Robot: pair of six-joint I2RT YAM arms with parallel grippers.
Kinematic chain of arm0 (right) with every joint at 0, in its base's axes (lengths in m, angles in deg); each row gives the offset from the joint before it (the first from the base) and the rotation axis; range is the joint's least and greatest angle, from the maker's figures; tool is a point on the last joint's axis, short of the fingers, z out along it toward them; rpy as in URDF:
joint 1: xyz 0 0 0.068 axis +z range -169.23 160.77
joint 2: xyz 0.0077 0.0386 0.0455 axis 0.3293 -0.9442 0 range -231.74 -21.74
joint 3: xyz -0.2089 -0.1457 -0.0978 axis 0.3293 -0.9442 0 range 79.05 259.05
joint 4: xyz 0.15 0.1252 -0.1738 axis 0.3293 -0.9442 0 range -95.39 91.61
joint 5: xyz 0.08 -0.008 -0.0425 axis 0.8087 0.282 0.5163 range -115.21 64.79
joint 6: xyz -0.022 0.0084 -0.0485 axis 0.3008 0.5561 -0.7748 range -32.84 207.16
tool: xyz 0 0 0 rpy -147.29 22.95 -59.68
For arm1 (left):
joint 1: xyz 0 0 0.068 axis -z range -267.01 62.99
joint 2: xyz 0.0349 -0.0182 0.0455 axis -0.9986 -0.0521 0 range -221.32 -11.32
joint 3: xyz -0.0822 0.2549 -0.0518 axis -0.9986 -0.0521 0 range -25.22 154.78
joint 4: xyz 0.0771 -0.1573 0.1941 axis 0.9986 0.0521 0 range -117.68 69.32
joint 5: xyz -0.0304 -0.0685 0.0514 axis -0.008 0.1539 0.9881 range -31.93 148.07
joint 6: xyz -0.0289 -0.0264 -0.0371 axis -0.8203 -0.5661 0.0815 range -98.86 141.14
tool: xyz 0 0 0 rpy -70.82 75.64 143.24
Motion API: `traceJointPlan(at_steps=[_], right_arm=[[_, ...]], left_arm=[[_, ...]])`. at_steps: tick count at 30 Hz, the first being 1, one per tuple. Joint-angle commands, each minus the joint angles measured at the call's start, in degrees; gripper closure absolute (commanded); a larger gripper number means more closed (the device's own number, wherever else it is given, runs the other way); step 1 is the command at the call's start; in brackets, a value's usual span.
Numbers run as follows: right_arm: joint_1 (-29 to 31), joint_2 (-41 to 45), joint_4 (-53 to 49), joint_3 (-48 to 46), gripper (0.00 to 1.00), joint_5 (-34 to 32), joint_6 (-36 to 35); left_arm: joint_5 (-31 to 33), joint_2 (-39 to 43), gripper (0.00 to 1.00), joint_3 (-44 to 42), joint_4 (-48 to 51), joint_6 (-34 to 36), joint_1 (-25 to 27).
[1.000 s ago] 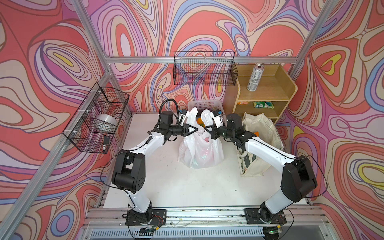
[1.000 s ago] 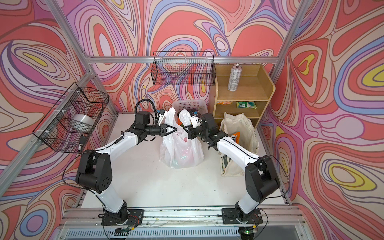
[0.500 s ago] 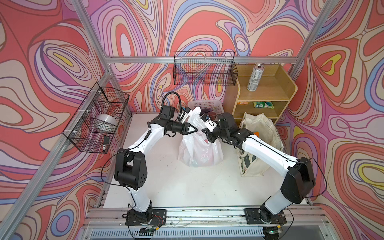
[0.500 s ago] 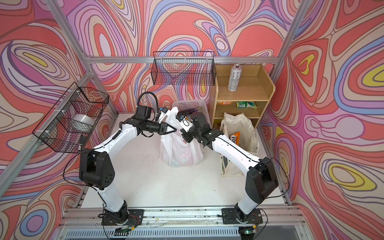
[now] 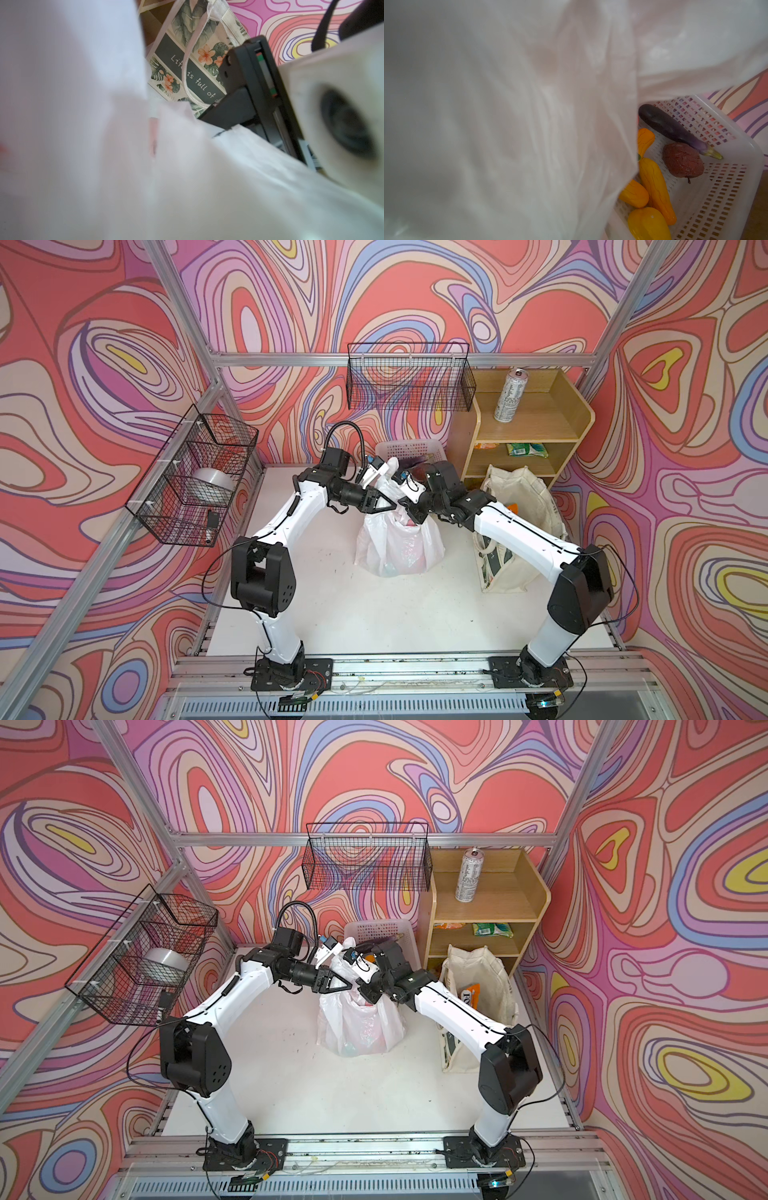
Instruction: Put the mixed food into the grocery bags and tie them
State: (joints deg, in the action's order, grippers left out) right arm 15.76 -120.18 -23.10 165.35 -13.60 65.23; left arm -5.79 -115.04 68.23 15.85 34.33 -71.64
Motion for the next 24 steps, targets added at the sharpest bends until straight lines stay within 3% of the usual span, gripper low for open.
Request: traceJointPlan(at_steps=[1, 9, 15, 21, 24], right_arm=[[0.3, -0.5, -0.8, 1.1, 1.00, 0.4, -0.8], [0.3, -0.6, -2.1, 0.6, 1.00, 3.3, -0.3], [0.3, 0.1, -2.3, -1.1, 1.00, 3.0, -0.4], [0.3, 0.6, -2.0, -2.1, 1.00, 2.9, -0.3], [0.3, 0.6, -1.8, -2.2, 1.00, 2.8, -0.2]], left_arm=[[-3.0, -0.1, 0.63, 1.9, 4.2, 4.7, 0.0], [-4.0, 3.9, 0.58, -3.9, -10.6, -5.0, -0.4], [-2.9, 5.3, 0.58, -4.9, -14.5, -7.8, -1.3], [-3.4, 7.1, 0.58, -10.2, -30.0, -18.2, -3.2], [-3.1, 6.8, 0.63, -10.5, -32.2, -20.1, -3.3]])
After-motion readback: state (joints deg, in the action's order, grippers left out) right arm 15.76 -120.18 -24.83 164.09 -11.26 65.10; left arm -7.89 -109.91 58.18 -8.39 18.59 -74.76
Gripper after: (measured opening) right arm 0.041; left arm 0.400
